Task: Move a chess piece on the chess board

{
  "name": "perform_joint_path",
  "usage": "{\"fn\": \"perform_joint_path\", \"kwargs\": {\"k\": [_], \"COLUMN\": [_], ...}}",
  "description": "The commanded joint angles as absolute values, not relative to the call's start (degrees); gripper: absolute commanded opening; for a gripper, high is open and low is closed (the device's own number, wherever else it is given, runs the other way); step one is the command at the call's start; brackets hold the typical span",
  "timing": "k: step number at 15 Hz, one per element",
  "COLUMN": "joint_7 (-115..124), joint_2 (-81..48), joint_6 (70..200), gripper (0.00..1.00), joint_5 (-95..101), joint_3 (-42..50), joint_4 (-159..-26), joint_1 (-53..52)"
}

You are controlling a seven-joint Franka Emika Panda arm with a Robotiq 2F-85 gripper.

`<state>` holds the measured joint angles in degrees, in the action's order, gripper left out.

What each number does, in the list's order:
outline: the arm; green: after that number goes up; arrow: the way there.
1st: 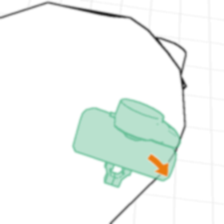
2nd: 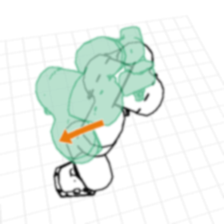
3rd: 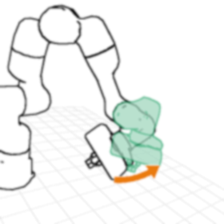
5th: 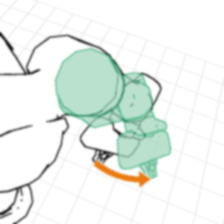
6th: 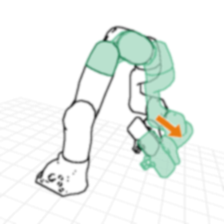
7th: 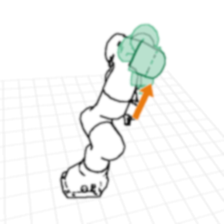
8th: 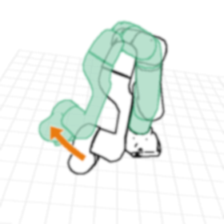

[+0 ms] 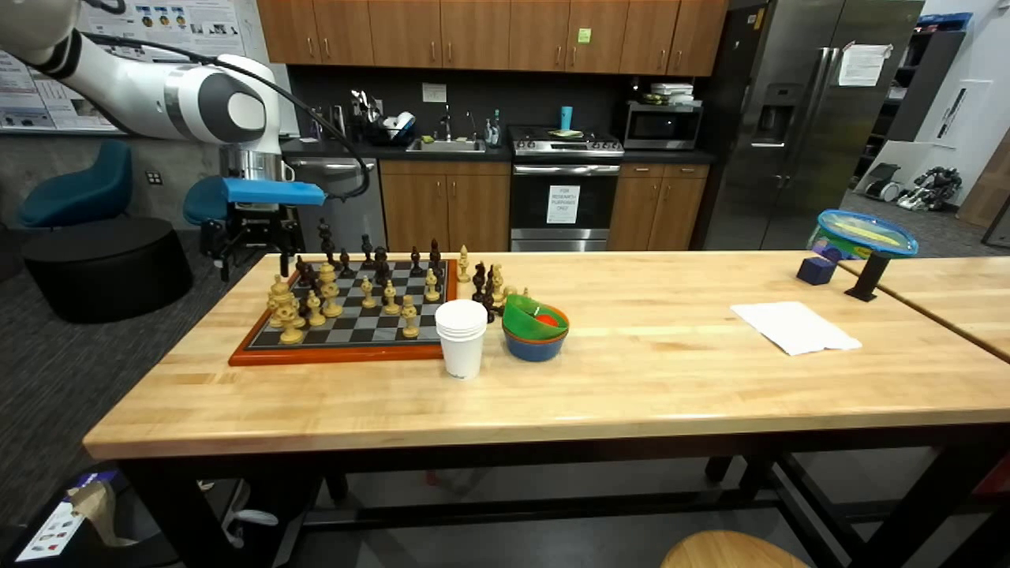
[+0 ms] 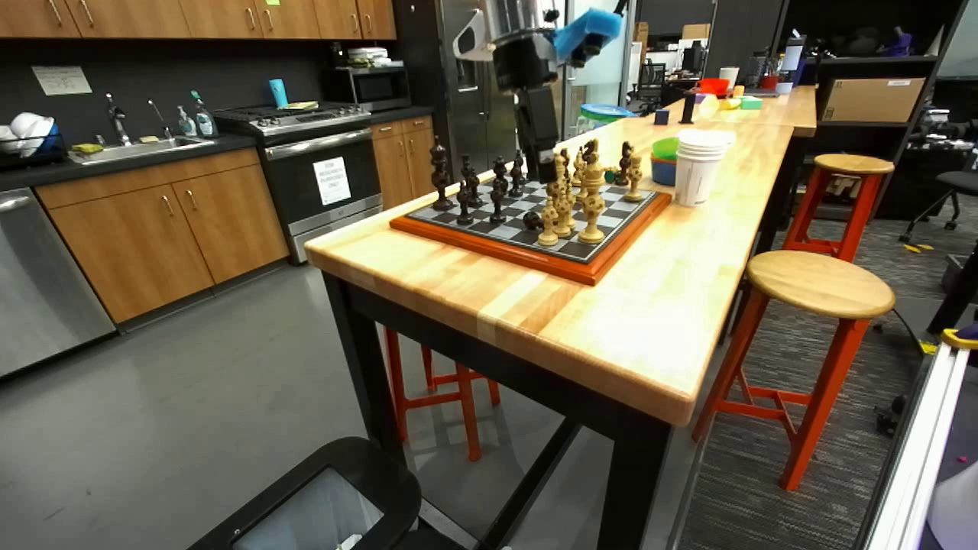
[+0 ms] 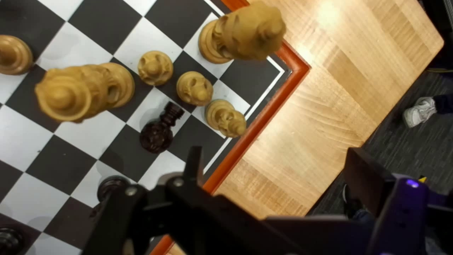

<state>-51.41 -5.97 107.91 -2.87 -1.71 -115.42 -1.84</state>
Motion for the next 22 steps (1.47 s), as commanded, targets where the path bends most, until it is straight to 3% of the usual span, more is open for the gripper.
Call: {"fn": "perform_joint_path", "kwargs": {"k": [1, 22], "joint_7": [-47.0, -31.8], "joint_2": [-6.0, -10.9], "joint_6": [109.1, 108.9], "gripper": [1.0, 1.0], "joint_5": [-1.4, 5.4], "joint_3": [-1.9, -0.1], "joint_4": [-114.4, -106.7], "joint_1": [-1.5, 2.0]}}
